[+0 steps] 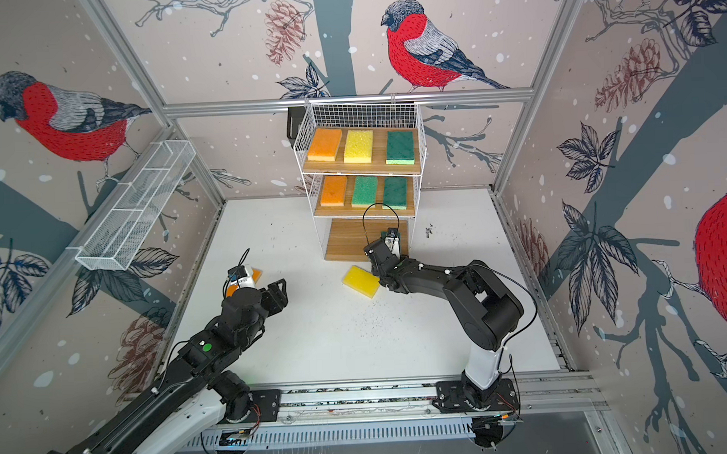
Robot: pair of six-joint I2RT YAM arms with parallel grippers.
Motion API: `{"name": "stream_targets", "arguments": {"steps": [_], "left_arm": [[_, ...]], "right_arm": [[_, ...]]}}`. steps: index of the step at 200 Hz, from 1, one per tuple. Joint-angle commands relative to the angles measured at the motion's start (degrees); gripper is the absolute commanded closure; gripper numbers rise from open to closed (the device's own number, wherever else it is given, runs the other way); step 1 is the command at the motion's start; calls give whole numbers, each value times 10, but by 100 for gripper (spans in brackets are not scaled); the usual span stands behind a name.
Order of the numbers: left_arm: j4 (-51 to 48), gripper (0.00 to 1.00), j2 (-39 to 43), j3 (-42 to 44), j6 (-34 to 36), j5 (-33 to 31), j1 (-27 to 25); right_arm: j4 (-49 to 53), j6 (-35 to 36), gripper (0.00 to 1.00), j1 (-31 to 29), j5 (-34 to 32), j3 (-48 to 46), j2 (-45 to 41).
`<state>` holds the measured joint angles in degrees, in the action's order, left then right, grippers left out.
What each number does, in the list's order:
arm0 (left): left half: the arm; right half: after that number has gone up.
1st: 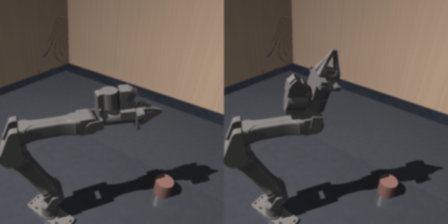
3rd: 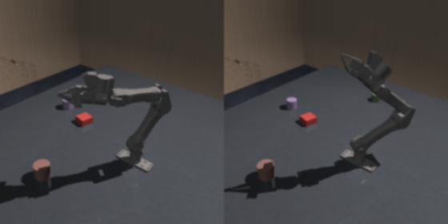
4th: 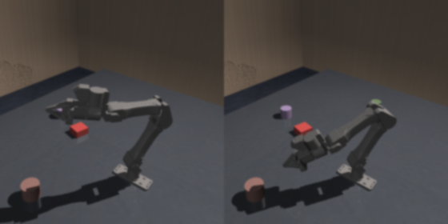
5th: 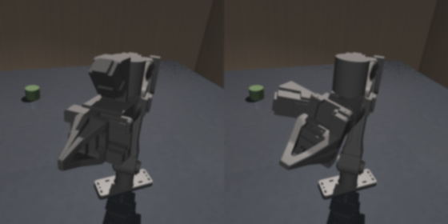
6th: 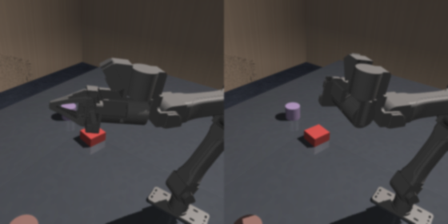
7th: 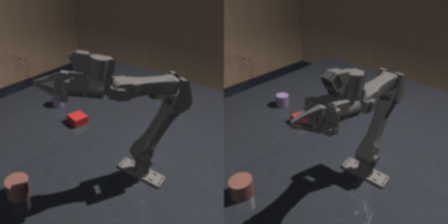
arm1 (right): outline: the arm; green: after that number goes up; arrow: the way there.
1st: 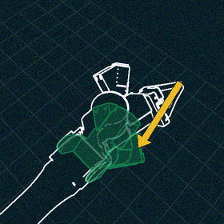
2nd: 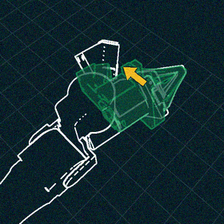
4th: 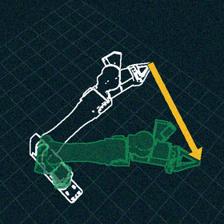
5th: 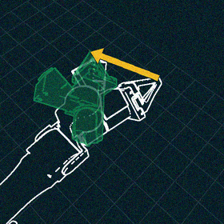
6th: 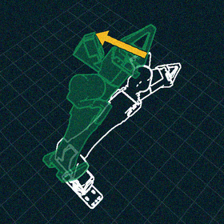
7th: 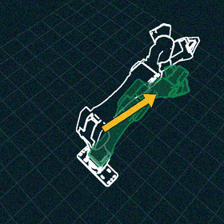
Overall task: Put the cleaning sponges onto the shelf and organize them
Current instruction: 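Lift and carry the dark green pad with the right gripper into the bottom shelf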
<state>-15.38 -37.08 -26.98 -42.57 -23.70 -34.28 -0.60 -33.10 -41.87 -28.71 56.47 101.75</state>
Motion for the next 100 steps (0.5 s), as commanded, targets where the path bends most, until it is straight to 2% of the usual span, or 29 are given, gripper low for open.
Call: {"name": "stream_targets", "arguments": {"steps": [1,100], "left_arm": [[24,32,-3,3,7,-9,0],[49,32,-31,2,20,-12,0]], "right_arm": [[-34,6,30,5,-17,2,5],[-46,29,30,20,-15,41,60]]}}
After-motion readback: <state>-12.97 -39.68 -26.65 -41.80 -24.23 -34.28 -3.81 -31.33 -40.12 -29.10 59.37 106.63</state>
